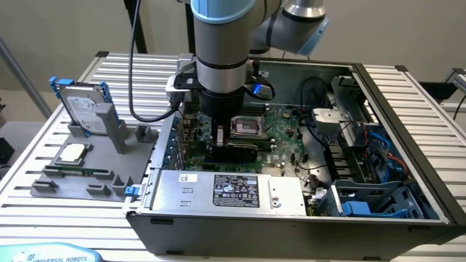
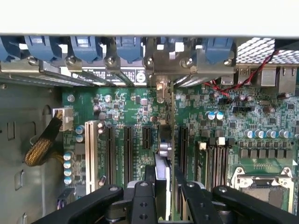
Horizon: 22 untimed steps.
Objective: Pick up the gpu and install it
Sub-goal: 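Insert the gpu into the slot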
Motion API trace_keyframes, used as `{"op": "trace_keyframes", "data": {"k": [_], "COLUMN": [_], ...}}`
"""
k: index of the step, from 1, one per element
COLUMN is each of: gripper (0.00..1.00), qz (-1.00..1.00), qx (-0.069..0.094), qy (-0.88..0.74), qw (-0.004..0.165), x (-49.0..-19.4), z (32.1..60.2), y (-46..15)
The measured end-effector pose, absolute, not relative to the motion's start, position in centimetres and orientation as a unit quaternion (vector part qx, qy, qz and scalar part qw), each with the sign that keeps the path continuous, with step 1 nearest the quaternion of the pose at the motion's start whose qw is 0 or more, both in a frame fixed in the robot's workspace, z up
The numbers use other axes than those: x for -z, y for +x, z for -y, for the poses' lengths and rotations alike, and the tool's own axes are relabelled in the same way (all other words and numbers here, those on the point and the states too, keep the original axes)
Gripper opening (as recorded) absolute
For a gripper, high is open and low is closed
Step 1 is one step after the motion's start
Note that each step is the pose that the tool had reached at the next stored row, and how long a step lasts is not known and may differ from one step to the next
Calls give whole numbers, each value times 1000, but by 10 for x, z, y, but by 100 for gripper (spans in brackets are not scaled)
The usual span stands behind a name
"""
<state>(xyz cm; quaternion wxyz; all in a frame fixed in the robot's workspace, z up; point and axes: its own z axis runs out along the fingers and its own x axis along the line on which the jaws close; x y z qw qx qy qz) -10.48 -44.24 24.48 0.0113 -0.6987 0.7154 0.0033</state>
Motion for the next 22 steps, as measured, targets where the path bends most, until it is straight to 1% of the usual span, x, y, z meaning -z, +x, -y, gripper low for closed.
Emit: {"op": "trace_keyframes", "data": {"k": [5,6,8,9,18,20,21,22], "gripper": [27,33,33,40,40,40,38,38], "qz": [-715,-715,-715,-715,-715,-715,-715,-715], "qx": [-4,-4,-4,-4,-4,-4,-4,-4], "qy": [-698,-699,-699,-699,-699,-699,-699,-699], "qw": [13,13,12,12,12,12,12,12], "x": [-244,-245,-252,-256,-298,-301,-301,-301], "z": [442,442,442,442,442,442,442,442], "y": [-105,-105,-105,-105,-104,-104,-104,-104]}}
